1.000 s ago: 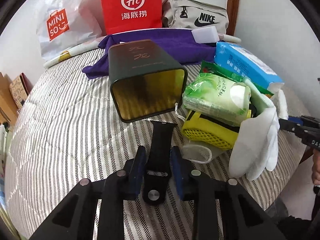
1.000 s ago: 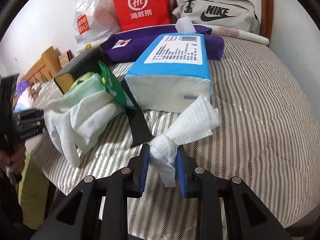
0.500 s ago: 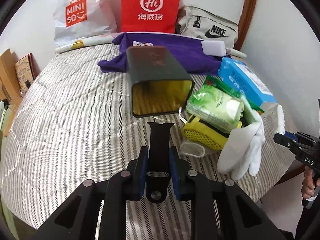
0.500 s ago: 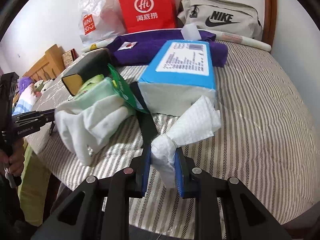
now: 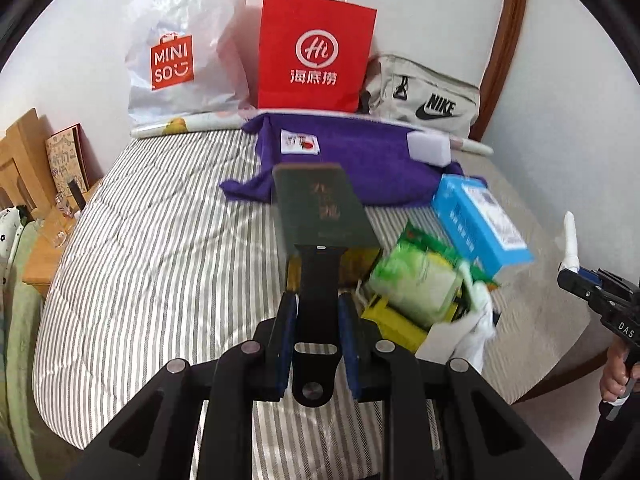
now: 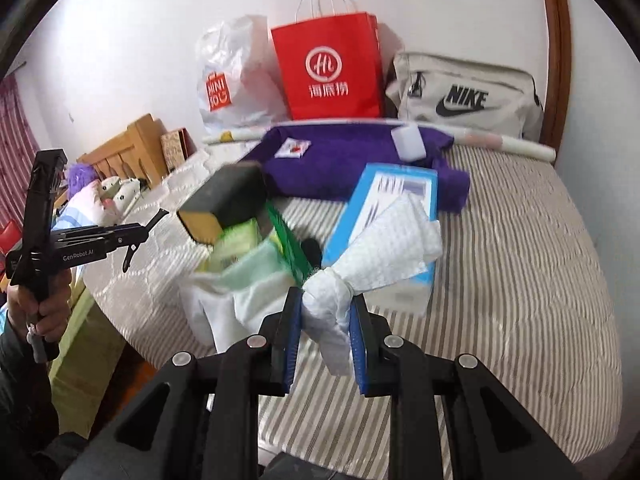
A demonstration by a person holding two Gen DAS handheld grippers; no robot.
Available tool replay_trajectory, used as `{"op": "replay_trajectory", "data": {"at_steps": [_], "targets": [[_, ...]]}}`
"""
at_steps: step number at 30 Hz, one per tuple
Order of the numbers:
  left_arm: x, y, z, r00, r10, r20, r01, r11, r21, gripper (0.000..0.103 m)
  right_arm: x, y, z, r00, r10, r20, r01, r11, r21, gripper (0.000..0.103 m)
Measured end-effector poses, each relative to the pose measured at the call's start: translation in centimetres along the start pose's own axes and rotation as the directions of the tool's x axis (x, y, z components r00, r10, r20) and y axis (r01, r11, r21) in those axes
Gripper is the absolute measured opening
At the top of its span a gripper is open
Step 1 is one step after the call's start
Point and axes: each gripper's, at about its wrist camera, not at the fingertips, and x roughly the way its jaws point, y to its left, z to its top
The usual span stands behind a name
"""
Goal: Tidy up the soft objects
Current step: 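Carry the black strap and white tissue over to the purple towel, then open the right gripper to drop the tissue on the towel while the left gripper releases the strap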
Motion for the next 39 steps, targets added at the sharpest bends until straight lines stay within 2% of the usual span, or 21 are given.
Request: {"op": "replay_trajectory", "data": {"at_steps": [11,18,24,31,35,39], "targets": [[1.8,-0.3,5.4,1.0,-0.002,0.007,0.002,1.0,-0.008,0.021,2.6,-0.7,5.9,1.0,0.009,0.024,-0.008,0.999,-0.043,0.023],[4.7,-0.1,9.5,1.0,-0.009,-0.005,0.009,1.0,-0.007,0.021,6.1,-2.6,10.6,1.0,-0.013,0.023,0.014,0.999,-0.032,0.023],[8.2,0.4,13.0,1.0,-0.019,-0.024,0.019,1.0,-0.008,0.021,10.4,-5.0,14.2,0.999,-0.044,-0.013,0.044,0.999,-0.014,0.023],[12.9,0.6,16.4,0.997,-0.053,-0.054,0.052,0.998,-0.024,0.021,15.6,-8.0,15.5,0.993,-0.058,-0.102,0.061,0.998,0.025,0.023],[15.5,0.5,17.6,0.996,-0.042,-0.08,0.041,0.999,-0.02,0.021,17.9,-9.1,15.7,0.988,-0.065,-0.139,0.069,0.997,0.027,0.023],[18.0,0.9,18.4,0.99,-0.074,-0.119,0.069,0.996,-0.049,0.021,19.7,-9.6,16.0,0.983,-0.041,-0.178,0.047,0.998,0.032,0.023]]}}
